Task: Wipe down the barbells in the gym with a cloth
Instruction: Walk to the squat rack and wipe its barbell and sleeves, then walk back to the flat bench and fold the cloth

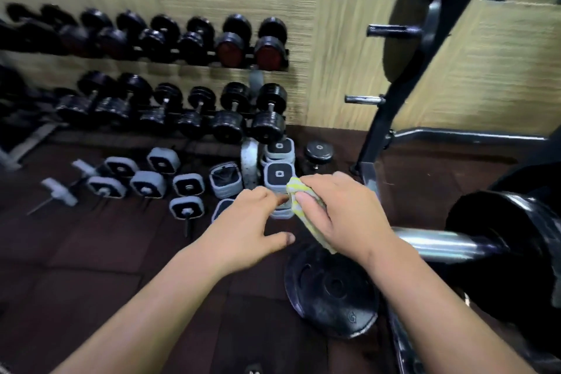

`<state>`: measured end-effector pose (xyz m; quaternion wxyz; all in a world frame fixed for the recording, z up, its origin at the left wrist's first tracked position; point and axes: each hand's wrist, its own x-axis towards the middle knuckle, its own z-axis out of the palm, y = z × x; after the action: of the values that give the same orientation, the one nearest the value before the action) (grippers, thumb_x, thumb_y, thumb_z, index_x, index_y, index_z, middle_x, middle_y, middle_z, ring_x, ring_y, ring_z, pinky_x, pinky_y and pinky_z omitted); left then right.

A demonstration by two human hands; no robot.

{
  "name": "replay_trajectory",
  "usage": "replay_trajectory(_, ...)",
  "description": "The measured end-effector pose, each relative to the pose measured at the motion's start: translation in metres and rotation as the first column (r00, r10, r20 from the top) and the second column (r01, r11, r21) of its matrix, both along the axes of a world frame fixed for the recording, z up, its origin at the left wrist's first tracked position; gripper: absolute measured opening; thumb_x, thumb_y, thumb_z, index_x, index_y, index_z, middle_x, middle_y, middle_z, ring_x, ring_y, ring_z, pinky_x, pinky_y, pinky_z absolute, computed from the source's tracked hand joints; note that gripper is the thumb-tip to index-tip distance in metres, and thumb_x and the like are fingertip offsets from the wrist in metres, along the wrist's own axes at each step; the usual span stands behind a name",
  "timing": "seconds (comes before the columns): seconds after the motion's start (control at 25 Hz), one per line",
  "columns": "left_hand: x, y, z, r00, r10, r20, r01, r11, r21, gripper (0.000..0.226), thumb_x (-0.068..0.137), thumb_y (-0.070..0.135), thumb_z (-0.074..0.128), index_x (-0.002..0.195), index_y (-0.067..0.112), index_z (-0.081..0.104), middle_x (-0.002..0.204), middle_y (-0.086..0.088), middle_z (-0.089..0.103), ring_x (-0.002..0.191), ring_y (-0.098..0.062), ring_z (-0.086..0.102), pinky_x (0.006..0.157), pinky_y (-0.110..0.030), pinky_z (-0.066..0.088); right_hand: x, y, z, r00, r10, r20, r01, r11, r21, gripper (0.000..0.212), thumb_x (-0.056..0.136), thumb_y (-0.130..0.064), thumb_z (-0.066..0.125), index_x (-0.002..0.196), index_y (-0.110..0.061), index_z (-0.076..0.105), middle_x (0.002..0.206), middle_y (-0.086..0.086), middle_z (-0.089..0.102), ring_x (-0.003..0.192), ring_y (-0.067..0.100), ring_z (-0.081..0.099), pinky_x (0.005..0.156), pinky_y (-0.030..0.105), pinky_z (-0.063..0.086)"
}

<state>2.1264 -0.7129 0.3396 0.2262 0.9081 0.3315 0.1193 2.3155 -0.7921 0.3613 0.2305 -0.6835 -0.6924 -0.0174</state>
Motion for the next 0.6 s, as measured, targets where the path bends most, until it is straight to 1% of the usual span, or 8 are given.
replay_trajectory(0.08,-0.026,0.012,-0.001,0.997,0.071,-0.013,-0.071,0.997,0.016,0.071,0.082,0.058,0.064,0.144,0.030,0.042,0.124,0.011,0.048,0.118,-0.013,0.041,0.101,-0.034,0.041,-0.024,0.027,-0.001,0.998,0.062,-0.009,-0.062,0.998,-0.033,0.046,0.097,-0.056,0.029,0.106,-0.029,0.065,0.096,-0.010,0.071,0.088,0.019,0.057,0.070,0.038,0.051)
replay_trajectory(0.2,-0.064,0.034,-0.005,0.983,0.181,0.018,-0.182,0.983,0.023,0.070,0.081,0.062,0.063,0.141,0.033,0.042,0.120,0.013,0.047,0.113,-0.011,0.041,0.098,-0.031,0.042,-0.060,0.068,-0.008,0.990,0.139,-0.022,-0.140,0.988,-0.064,0.039,0.098,-0.055,0.031,0.102,-0.030,0.061,0.094,-0.011,0.068,0.090,0.019,0.057,0.072,0.039,0.050)
replay_trajectory(0.32,-0.117,0.063,-0.013,0.953,0.293,0.071,-0.293,0.956,-0.008,0.081,0.078,0.067,0.062,0.147,0.038,0.030,0.126,0.015,0.046,0.118,-0.008,0.040,0.101,-0.030,0.041,-0.103,0.118,-0.021,0.970,0.233,-0.065,-0.238,0.965,-0.106,0.039,0.099,-0.053,0.034,0.111,-0.031,0.064,0.103,-0.011,0.071,0.098,0.019,0.059,0.080,0.041,0.051)
replay_trajectory(0.4,-0.156,0.086,-0.019,0.928,0.366,0.069,-0.365,0.931,-0.024,0.087,0.078,0.068,0.062,0.150,0.036,0.026,0.128,0.016,0.045,0.121,-0.008,0.038,0.101,-0.029,0.040,-0.135,0.155,-0.029,0.955,0.283,-0.094,-0.293,0.949,-0.119,0.041,0.099,-0.054,0.034,0.116,-0.032,0.065,0.106,-0.012,0.072,0.101,0.018,0.059,0.082,0.043,0.052)
replay_trajectory(0.48,-0.207,0.120,-0.027,0.899,0.433,0.070,-0.432,0.901,-0.026,0.088,0.077,0.070,0.060,0.150,0.036,0.027,0.130,0.016,0.045,0.120,-0.009,0.038,0.103,-0.030,0.040,-0.180,0.202,-0.037,0.937,0.327,-0.125,-0.340,0.934,-0.109,0.039,0.099,-0.055,0.035,0.116,-0.036,0.064,0.105,-0.015,0.072,0.101,0.017,0.059,0.083,0.044,0.052)
replay_trajectory(0.6,-0.285,0.166,-0.031,0.836,0.543,0.081,-0.541,0.840,-0.047,0.087,0.074,0.074,0.055,0.149,0.036,0.031,0.131,0.017,0.045,0.120,-0.008,0.041,0.104,-0.030,0.040,-0.251,0.267,-0.042,0.909,0.391,-0.147,-0.407,0.908,-0.103,0.038,0.100,-0.055,0.037,0.119,-0.037,0.064,0.110,-0.016,0.072,0.102,0.014,0.060,0.085,0.041,0.052)
